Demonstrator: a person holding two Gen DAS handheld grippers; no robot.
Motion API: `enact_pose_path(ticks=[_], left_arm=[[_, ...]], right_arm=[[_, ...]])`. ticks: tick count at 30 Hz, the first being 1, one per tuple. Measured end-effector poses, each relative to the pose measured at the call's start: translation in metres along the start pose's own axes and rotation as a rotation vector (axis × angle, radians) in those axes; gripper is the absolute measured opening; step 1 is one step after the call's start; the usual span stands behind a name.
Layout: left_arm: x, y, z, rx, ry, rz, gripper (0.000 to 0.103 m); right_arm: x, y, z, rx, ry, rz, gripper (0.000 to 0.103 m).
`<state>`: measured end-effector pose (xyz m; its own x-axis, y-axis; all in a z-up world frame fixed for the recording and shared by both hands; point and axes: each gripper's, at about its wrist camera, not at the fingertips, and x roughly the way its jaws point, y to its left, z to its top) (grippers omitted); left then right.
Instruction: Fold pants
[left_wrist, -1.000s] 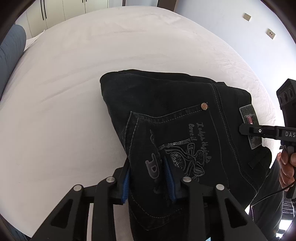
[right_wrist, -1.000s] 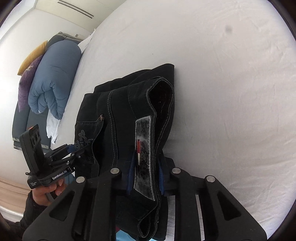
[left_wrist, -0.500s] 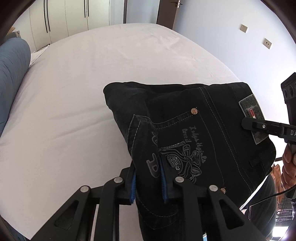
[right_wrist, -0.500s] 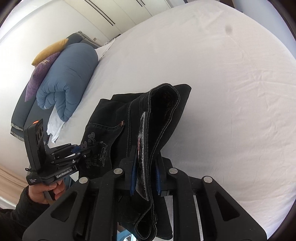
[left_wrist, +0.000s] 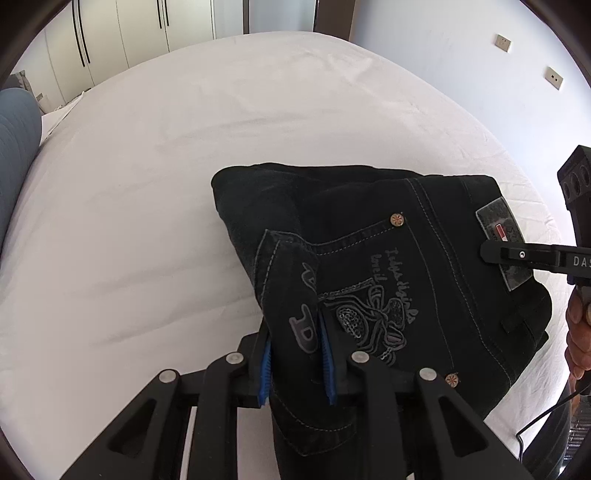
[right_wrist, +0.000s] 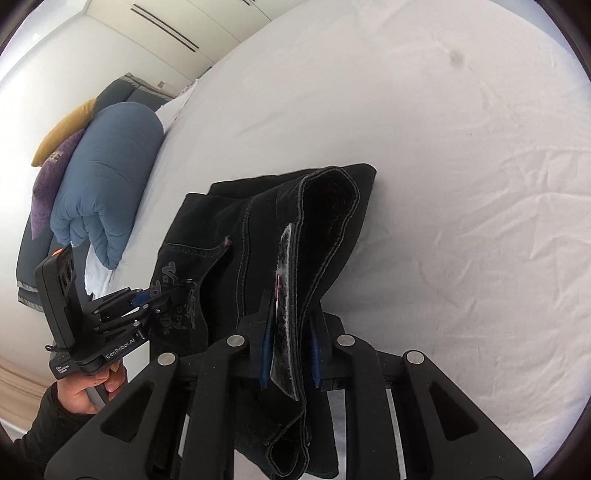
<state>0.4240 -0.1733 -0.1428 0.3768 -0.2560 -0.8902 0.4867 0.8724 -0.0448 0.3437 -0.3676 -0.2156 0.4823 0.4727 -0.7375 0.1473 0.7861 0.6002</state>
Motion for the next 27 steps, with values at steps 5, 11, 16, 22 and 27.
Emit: enact_pose_path(ticks=[5,11,16,22,27], left_arm=[[0.013,-0.008,-0.007,-0.034,-0.017,0.002,0.05],[0.031,0.014,-0.02,-0.126,-0.043,-0.029,0.079],[0.019,0.015,-0.031,-0.115,-0.077,-0.021,0.08],[-0.017,0.003,-0.061,-0.097,-0.154,0.022,0.096],[-0.08,-0.017,-0.095,-0.074,-0.278,0.125,0.103]], right_arm=[[0.013,-0.046,-0.003,0.084,0.006,0.07,0.024],[0.014,-0.066,-0.006,0.077,-0.027,0.141,0.027],[0.004,-0.062,-0.018,0.087,-0.044,0.125,0.041],[-0.042,-0.044,-0.038,0.066,-0.13,0.006,0.053],[-0.088,-0.011,-0.073,-0.026,-0.244,-0.13,0.055]])
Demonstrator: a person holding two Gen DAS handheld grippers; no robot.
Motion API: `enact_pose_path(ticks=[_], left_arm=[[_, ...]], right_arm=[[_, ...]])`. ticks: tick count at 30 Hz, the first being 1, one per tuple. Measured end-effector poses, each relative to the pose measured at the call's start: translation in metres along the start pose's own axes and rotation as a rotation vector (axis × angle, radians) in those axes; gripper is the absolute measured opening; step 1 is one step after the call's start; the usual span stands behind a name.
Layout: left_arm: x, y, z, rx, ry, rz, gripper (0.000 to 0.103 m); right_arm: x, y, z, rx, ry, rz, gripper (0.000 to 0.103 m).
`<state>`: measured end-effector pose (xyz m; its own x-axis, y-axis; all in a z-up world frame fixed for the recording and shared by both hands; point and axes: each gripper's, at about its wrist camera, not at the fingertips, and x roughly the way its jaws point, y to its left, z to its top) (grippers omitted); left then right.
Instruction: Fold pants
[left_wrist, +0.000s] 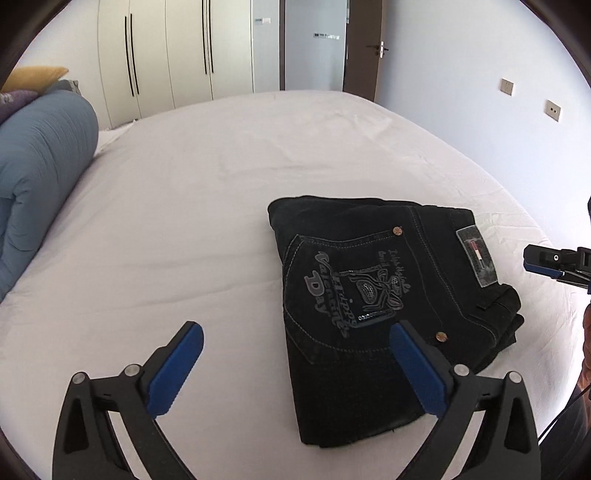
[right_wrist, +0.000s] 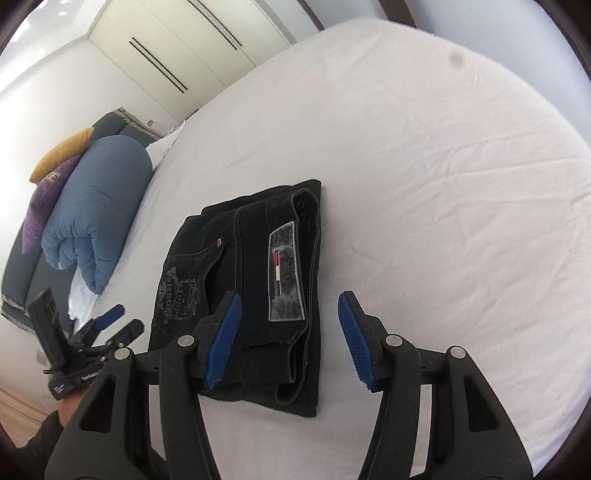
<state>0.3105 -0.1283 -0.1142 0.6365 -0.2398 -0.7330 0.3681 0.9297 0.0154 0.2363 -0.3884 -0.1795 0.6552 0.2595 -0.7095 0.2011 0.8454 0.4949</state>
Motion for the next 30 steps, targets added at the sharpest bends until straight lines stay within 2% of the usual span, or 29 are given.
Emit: enact_pose_path(ticks=[1,2,4,8,11,13,15,17,20,24,27,30], left_arm=[[-0.017,-0.005,-0.005,0.005,-0.032,0.035,0.103],[-0.037,0.012,0.015,0.009,-0.063,0.062,0.103],[-0.068,0.002,0.012,0.013,-0.165,0.122,0.103],[-0.141,0.001,0.018,-0.004,-0.341,0.231,0.103],[-0.206,-0.002,0.019,0.01,-0.491,0.302,0.103],[-0.243,-0.005,0.018,-0.006,-0.572,0.315,0.103],[-0.268,-0.004,0.021,-0.035,-0.605,0.297,0.103],[-0.286,0.002,0.026,-0.072,-0.593,0.21,0.103],[-0.296,0.006,0.029,-0.107,-0.534,0.202,0.103],[-0.293,0.0,0.029,-0.062,-0.464,0.258,0.103],[-0.279,0.001,0.029,-0.075,-0.378,0.208,0.103],[-0.262,-0.001,0.026,-0.081,-0.316,0.189,0.103]], right_arm=[[-0.012,0.01,-0.006,-0.035,-0.031,-0.045,0.055],[-0.027,0.022,-0.014,-0.078,-0.078,-0.095,0.055],[-0.053,0.048,-0.027,-0.149,-0.173,-0.153,0.057],[-0.118,0.089,-0.055,-0.25,-0.421,-0.224,0.085],[-0.164,0.118,-0.077,-0.35,-0.601,-0.273,0.094],[-0.186,0.136,-0.089,-0.419,-0.675,-0.314,0.095],[-0.206,0.152,-0.099,-0.473,-0.721,-0.341,0.099],[-0.225,0.16,-0.105,-0.475,-0.746,-0.341,0.103],[-0.248,0.176,-0.116,-0.453,-0.783,-0.31,0.103],[-0.265,0.189,-0.125,-0.432,-0.7,-0.26,0.103],[-0.274,0.195,-0.134,-0.404,-0.64,-0.288,0.103],[-0.277,0.196,-0.139,-0.363,-0.556,-0.308,0.103]])
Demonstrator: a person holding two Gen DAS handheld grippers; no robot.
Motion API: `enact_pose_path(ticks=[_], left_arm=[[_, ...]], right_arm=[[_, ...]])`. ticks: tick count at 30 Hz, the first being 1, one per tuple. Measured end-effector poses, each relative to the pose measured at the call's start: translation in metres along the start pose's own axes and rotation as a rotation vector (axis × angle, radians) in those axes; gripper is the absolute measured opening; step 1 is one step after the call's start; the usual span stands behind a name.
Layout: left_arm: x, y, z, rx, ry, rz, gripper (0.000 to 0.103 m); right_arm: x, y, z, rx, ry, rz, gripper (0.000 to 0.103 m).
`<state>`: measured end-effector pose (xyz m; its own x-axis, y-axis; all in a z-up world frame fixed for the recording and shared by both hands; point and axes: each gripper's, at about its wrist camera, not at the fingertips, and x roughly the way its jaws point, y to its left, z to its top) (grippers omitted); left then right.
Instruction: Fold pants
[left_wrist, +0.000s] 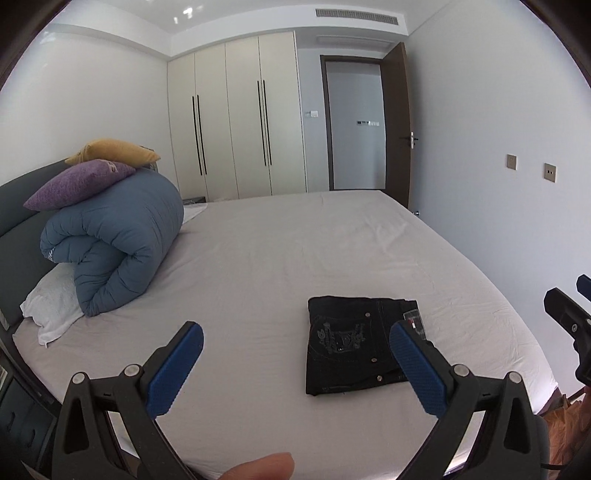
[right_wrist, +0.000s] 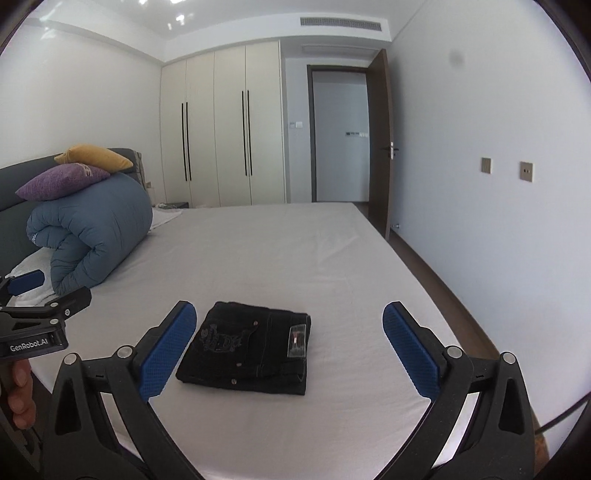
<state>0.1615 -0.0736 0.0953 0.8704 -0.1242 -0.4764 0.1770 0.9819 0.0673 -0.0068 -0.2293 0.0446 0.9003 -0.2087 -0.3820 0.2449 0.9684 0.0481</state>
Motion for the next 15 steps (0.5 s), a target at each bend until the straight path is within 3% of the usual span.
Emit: enact_pose_path(ticks=[5,15], left_arm=[[0.018,-0.004,-0.014,-0.034,0.12,-0.035,0.103],[0.049,-0.02,-0.039,-0.036,0.277,-0.065,0.103]], right_arm=[[0.005,-0.003,-0.007,0.09,0.186,-0.041,0.103],[0.046,-0.008,-0.017,0.122,0.302,-0.033,0.103]])
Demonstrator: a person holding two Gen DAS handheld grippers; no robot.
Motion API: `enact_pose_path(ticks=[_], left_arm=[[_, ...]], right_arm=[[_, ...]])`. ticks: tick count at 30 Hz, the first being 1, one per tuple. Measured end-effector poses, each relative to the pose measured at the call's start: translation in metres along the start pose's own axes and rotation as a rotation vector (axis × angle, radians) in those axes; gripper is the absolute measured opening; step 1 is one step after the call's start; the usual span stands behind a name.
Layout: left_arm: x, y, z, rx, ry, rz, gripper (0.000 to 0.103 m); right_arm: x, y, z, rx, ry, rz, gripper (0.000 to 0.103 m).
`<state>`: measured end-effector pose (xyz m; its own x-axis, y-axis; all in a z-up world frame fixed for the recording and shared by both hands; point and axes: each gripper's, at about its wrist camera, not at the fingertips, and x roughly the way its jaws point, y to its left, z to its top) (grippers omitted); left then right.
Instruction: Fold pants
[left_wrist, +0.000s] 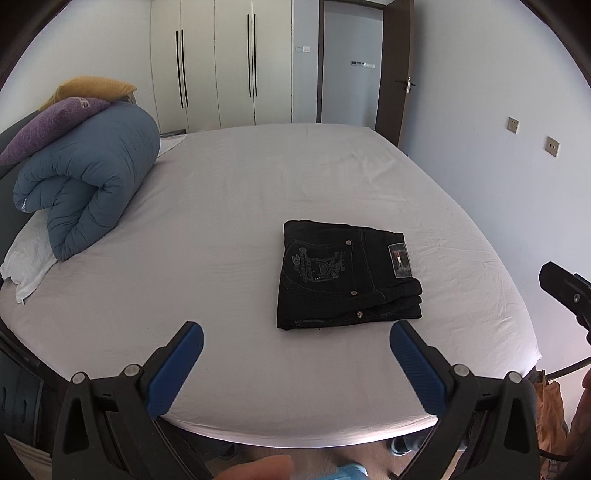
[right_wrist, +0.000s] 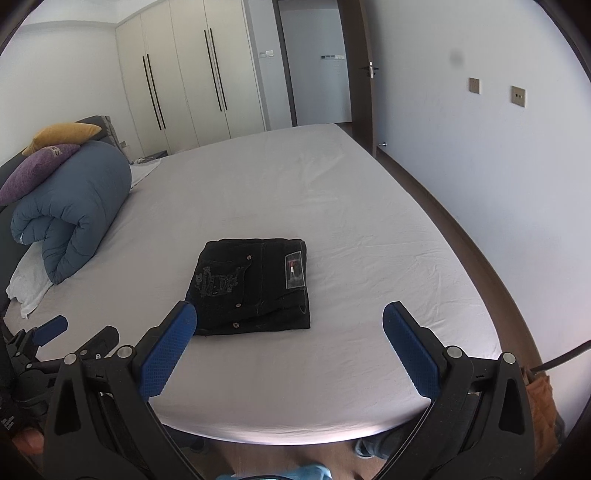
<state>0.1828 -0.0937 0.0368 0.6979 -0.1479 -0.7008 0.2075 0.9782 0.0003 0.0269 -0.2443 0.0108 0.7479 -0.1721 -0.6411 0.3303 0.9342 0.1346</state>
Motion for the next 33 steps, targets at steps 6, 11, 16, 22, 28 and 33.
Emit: enact_pose_path(ticks=[6,11,16,22,28,33], left_arm=[[0.018,0.0,-0.002,-0.011,0.048,0.002,0.103],[0.031,0.003,-0.006,-0.032,0.088,0.002,0.103],[0.04,0.004,-0.009,-0.034,0.11,0.011,0.103],[0.042,0.004,-0.009,-0.035,0.114,0.011,0.103],[0.042,0.005,-0.008,-0.035,0.115,0.013,0.103],[0.044,0.006,-0.007,-0.033,0.119,0.017,0.103]], right_arm=[[0.025,-0.003,0.005,0.007,0.043,0.004,0.103],[0.04,-0.003,0.005,-0.008,0.069,0.001,0.103],[0.053,-0.002,0.0,-0.009,0.095,0.005,0.103],[0.062,0.003,-0.003,-0.019,0.115,0.011,0.103],[0.072,0.003,-0.007,-0.017,0.138,0.013,0.103],[0.08,0.0,-0.008,-0.007,0.149,0.01,0.103]])
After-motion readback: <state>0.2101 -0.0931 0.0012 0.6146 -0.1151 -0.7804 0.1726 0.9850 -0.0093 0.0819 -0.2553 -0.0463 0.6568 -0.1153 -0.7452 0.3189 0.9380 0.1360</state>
